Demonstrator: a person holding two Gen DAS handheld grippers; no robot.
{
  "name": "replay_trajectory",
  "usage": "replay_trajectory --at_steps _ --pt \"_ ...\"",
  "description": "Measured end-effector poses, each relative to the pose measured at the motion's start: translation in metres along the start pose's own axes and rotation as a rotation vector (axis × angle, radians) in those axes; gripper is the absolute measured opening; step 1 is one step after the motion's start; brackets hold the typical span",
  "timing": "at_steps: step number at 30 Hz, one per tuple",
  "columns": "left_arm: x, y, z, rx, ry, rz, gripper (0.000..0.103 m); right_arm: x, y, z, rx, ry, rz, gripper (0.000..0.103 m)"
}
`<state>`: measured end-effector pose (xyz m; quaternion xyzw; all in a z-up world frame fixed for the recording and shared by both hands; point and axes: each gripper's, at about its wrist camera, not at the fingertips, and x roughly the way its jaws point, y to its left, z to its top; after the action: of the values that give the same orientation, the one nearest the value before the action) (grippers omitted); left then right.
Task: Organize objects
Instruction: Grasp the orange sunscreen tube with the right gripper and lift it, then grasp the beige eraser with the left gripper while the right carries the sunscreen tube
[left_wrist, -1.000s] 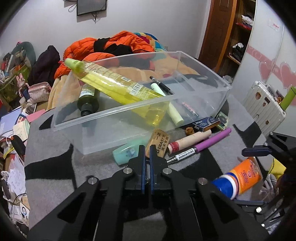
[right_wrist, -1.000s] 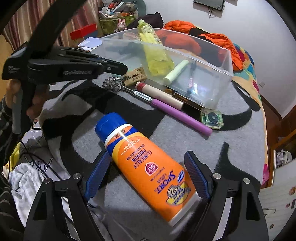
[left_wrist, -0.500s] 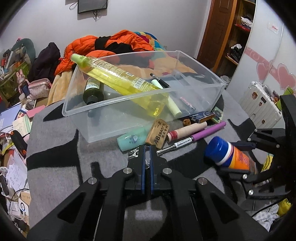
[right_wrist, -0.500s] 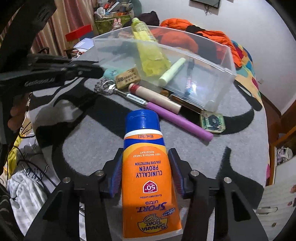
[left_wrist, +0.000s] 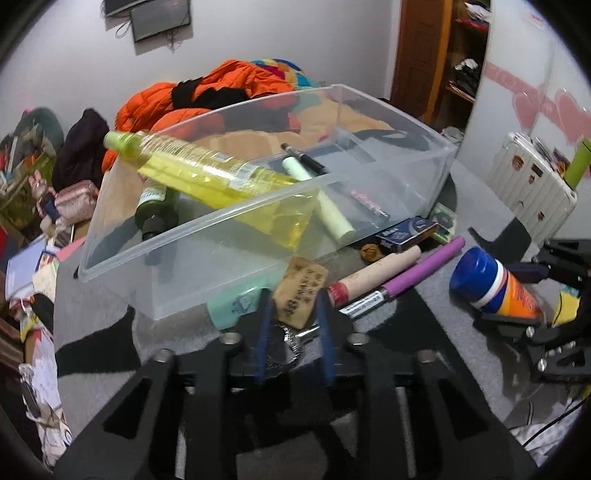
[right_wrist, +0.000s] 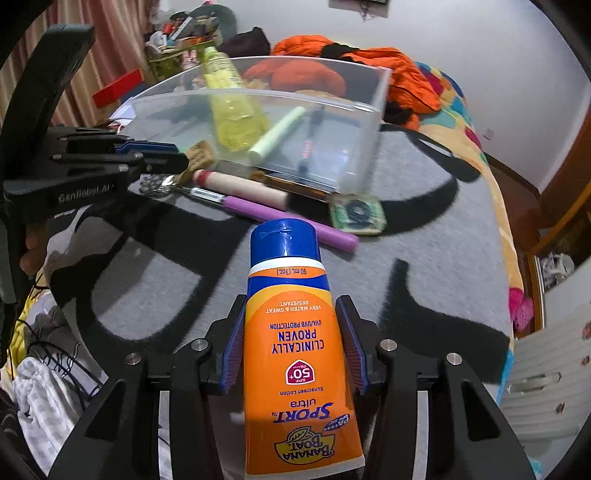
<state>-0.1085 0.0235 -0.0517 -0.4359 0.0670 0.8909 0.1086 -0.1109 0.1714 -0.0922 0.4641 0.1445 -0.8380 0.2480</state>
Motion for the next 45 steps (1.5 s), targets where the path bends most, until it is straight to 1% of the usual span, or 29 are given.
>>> replay_trajectory --at_steps 1,3,6,8,9,13,19,27,28,29,30,32,34,36,37,39,40,41,42,43,44,45 --pt "0.001 -0.001 0.000 0.006 0.003 0.005 0.034 0.000 -0.003 -0.001 0.010 0.000 0.000 0.043" --pt "0.007 -0.003 0.001 0.017 0.020 0.017 0.034 -0.001 -0.008 -0.002 0.030 0.000 -0.002 0.044" --pt "0.010 -0.006 0.002 0.036 0.018 0.029 0.034 -0.001 -0.013 -0.003 0.058 -0.002 0.002 0.043" --pt "0.011 -0.008 0.002 0.043 0.012 0.037 0.032 0.000 -0.015 -0.003 0.068 -0.004 0.002 0.043" --pt "0.011 -0.008 0.003 0.043 0.008 0.038 0.023 -0.001 -0.015 -0.003 0.071 -0.005 0.002 0.043" --pt "0.009 -0.006 0.002 0.027 0.001 0.034 0.024 -0.004 -0.017 -0.005 0.081 -0.017 -0.002 0.043" --pt "-0.016 -0.003 0.000 -0.005 -0.052 0.017 0.024 -0.013 -0.020 -0.003 0.095 -0.047 -0.011 0.042" --pt "-0.046 0.002 0.003 -0.044 -0.123 -0.009 0.024 -0.027 -0.017 0.005 0.104 -0.098 -0.006 0.032" --pt "-0.050 0.002 0.004 -0.049 -0.133 -0.011 0.024 -0.029 -0.016 0.006 0.101 -0.104 -0.004 0.030" --pt "-0.053 0.002 0.004 -0.052 -0.141 -0.012 0.024 -0.032 -0.015 0.007 0.098 -0.114 -0.001 0.011" --pt "-0.055 0.003 0.005 -0.055 -0.149 -0.013 0.024 -0.036 -0.013 0.009 0.094 -0.122 -0.004 0.000" --pt "-0.062 0.003 0.006 -0.061 -0.166 -0.022 0.024 -0.044 -0.012 0.014 0.088 -0.151 0.007 0.000" --pt "-0.066 0.004 0.006 -0.066 -0.179 -0.024 0.024 -0.048 -0.010 0.017 0.078 -0.165 -0.008 0.000" --pt "-0.071 0.005 0.005 -0.073 -0.189 -0.027 0.024 -0.049 -0.009 0.018 0.071 -0.160 -0.002 0.000" --pt "-0.072 0.006 0.005 -0.077 -0.190 -0.030 0.024 -0.049 -0.010 0.017 0.073 -0.157 0.007 0.004" --pt "-0.075 0.008 0.002 -0.087 -0.187 -0.046 0.024 -0.046 -0.009 0.013 0.069 -0.128 0.013 0.006" --pt "-0.074 0.008 0.001 -0.090 -0.183 -0.054 0.024 -0.044 -0.008 0.011 0.066 -0.113 0.010 0.009" --pt "-0.074 0.008 -0.001 -0.093 -0.177 -0.061 0.024 -0.040 -0.007 0.008 0.060 -0.098 0.010 0.018" --pt "-0.073 0.008 -0.003 -0.096 -0.172 -0.062 0.024 -0.039 -0.006 0.005 0.054 -0.092 0.008 0.023" --pt "-0.072 0.007 -0.005 -0.096 -0.165 -0.062 0.024 -0.036 -0.004 0.002 0.048 -0.087 0.003 0.031" --pt "-0.070 0.006 -0.007 -0.097 -0.158 -0.062 0.024 -0.033 -0.003 0.000 0.041 -0.081 -0.001 0.034" --pt "-0.068 0.005 -0.009 -0.099 -0.149 -0.065 0.024 -0.030 -0.002 -0.002 0.037 -0.071 -0.003 0.034"
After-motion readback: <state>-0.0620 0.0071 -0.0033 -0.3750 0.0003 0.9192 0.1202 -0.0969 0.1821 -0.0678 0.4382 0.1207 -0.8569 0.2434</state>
